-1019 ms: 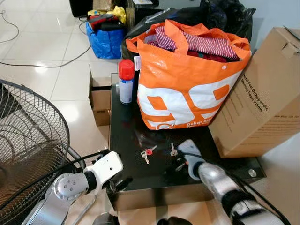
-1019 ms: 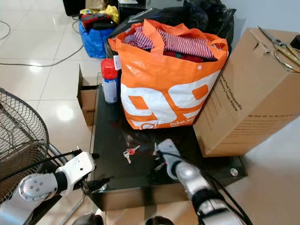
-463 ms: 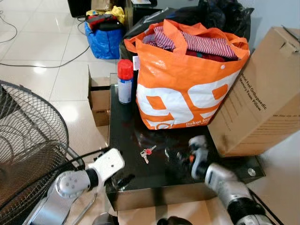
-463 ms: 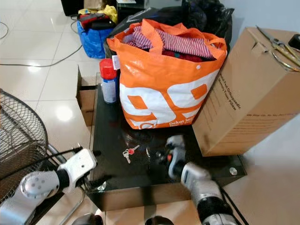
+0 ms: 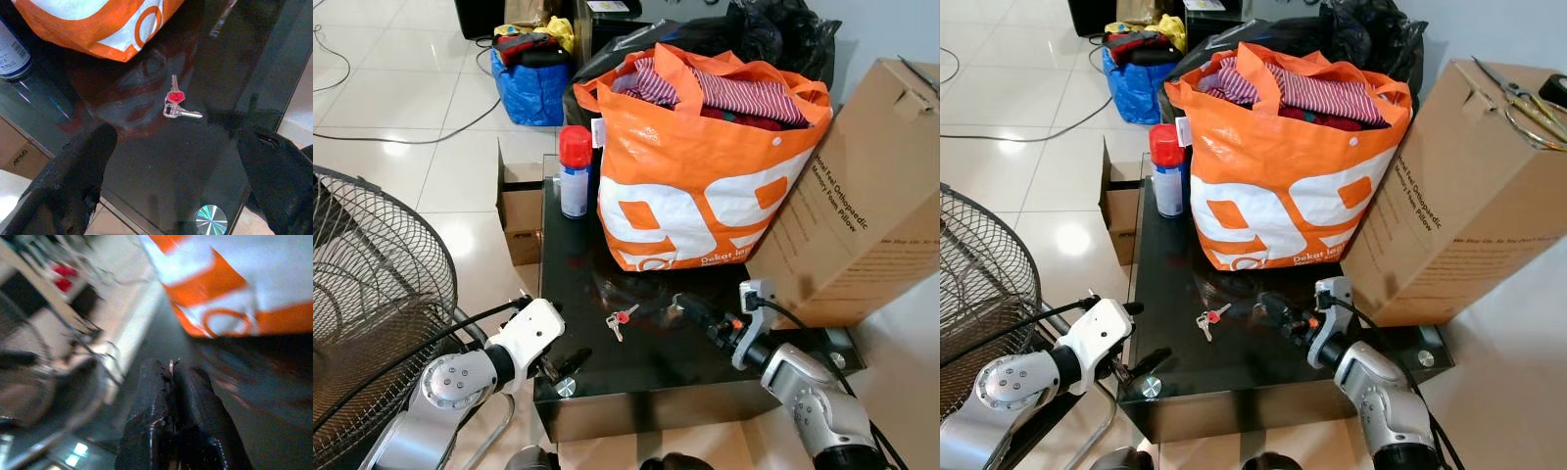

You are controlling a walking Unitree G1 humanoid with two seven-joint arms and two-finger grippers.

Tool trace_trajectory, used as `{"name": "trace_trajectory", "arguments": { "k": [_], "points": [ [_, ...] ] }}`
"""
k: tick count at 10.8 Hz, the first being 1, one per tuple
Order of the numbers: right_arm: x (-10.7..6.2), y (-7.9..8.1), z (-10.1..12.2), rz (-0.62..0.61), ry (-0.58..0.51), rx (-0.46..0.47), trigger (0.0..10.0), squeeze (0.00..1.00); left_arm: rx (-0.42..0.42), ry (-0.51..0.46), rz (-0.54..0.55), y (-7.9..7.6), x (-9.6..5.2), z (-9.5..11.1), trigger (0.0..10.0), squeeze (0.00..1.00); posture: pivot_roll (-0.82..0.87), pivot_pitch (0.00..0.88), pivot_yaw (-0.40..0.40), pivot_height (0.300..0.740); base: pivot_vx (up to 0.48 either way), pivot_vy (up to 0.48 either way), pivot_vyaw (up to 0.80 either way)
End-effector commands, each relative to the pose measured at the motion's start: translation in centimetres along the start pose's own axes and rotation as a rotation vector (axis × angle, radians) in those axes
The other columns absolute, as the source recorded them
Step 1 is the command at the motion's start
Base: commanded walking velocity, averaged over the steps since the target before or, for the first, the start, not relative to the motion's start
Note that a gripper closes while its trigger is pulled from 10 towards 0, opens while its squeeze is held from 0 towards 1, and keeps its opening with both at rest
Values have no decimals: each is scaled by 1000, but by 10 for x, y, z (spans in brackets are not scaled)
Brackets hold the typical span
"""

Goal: Hang keys on a hook

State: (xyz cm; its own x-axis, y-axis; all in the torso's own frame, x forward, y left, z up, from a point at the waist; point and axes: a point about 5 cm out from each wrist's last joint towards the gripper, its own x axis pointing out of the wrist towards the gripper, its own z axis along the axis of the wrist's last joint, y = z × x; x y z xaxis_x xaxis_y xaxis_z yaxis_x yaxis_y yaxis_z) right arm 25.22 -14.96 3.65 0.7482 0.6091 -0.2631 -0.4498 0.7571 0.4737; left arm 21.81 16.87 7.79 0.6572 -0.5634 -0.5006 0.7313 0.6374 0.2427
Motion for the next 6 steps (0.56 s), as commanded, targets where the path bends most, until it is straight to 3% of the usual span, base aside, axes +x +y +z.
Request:
{"name": "trace_trajectory", "arguments": {
  "k": [1, 2, 6],
  "points": [
    [-1, -6, -12, -71, 91, -60, 0, 0, 3, -10, -12, -6, 1, 3, 10000, 0, -40, 43, -110, 740, 0, 0, 0],
    [4, -6, -18, -122, 156, -114, 0, 0, 10, -6, -18, -7, 1, 2, 10000, 0, -38, 49, -109, 740, 0, 0, 0],
    [21, -8, -20, -194, 183, -142, 0, 0, 32, 15, -38, -9, 2, 0, 10000, 0, -33, 55, -113, 740, 0, 0, 0]
  ]
}}
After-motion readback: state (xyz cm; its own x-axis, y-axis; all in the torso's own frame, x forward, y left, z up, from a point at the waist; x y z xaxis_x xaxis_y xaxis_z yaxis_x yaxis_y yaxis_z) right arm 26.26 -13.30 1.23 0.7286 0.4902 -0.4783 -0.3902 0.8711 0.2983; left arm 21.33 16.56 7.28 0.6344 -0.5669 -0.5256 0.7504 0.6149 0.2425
